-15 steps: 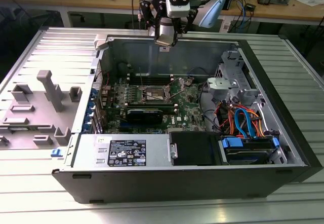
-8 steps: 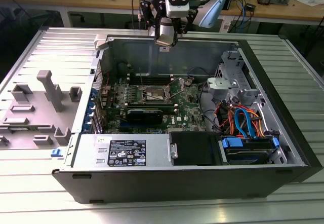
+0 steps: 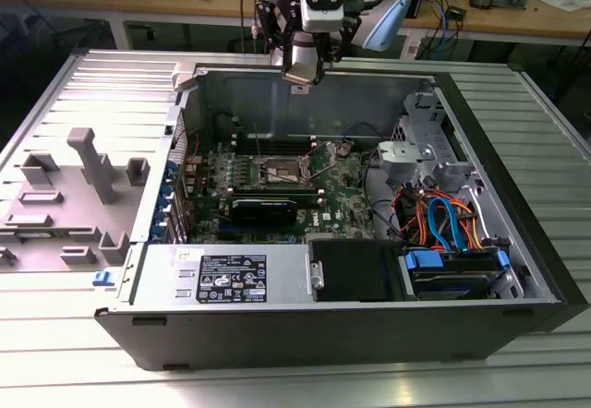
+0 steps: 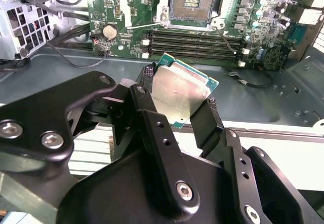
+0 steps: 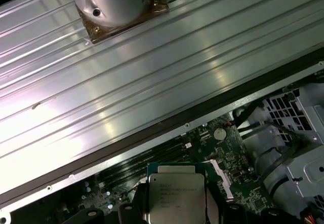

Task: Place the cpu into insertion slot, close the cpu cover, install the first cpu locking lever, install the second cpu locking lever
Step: 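Place the cpu into insertion slot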

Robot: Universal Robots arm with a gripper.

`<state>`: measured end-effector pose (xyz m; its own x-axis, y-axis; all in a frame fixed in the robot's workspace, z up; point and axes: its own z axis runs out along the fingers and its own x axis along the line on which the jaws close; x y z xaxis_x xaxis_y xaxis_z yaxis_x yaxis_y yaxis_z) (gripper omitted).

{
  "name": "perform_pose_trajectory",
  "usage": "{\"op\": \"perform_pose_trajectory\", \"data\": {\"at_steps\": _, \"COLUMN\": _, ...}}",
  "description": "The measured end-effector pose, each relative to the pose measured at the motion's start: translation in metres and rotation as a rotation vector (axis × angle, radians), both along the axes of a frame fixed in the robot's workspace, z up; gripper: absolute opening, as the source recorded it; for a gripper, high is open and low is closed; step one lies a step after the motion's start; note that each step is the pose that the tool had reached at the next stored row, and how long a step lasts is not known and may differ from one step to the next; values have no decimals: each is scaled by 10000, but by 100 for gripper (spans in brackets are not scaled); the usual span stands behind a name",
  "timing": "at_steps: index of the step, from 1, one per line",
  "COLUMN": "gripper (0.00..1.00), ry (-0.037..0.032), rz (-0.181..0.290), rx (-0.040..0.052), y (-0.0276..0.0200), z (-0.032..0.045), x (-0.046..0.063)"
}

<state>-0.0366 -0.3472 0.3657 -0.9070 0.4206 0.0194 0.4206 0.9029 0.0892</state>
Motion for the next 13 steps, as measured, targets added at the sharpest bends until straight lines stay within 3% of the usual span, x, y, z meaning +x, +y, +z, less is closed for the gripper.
{"op": "perform_pose_trajectory", "data": {"at_steps": 13, "gripper": 55, "ry": -1, "rz": -289, "rx": 1, "y": 0, "z": -4, "x": 0}}
